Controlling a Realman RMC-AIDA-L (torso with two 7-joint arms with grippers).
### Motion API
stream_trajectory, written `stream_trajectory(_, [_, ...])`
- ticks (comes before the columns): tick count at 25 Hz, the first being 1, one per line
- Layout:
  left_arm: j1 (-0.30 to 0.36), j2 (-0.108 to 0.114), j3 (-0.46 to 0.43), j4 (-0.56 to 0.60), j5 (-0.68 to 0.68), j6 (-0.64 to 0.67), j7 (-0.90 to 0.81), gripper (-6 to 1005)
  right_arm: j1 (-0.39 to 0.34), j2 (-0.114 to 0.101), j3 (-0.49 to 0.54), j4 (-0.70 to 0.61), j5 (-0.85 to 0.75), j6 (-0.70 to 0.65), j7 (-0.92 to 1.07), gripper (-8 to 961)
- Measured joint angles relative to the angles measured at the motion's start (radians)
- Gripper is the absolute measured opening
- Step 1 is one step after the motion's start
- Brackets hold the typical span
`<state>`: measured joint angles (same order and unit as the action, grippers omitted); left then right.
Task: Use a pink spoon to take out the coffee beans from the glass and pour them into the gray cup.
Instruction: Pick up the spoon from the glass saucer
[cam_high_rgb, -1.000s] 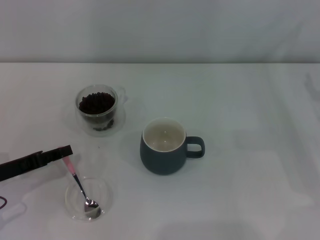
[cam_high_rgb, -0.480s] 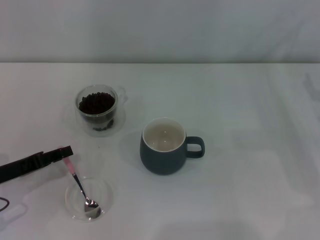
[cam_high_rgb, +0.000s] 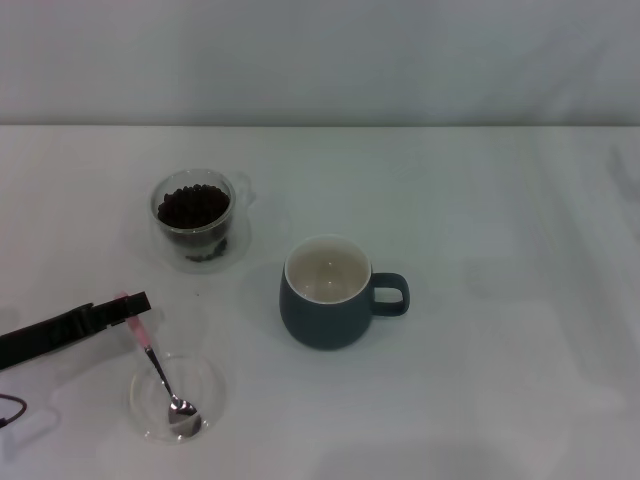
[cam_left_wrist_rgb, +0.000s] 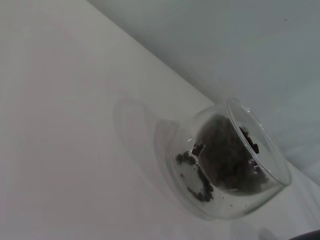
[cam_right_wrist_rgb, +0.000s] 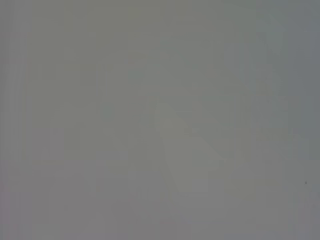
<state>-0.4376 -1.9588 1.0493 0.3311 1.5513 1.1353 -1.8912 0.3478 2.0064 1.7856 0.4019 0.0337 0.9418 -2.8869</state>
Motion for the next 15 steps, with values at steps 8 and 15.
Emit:
stream_trajectory(8, [-0.009, 0.000, 0.000, -0.012, -0.001, -0.002, -0.004, 432, 0.002, 0.000, 0.000, 0.000, 0.000, 0.001, 0.000, 838])
stream_trajectory(15, [-0.009, 0.000, 0.000, -0.012, -0.001, -0.017, -0.012, 287, 0.003, 0.000, 0.000, 0.001, 0.000, 0.001, 0.000, 838])
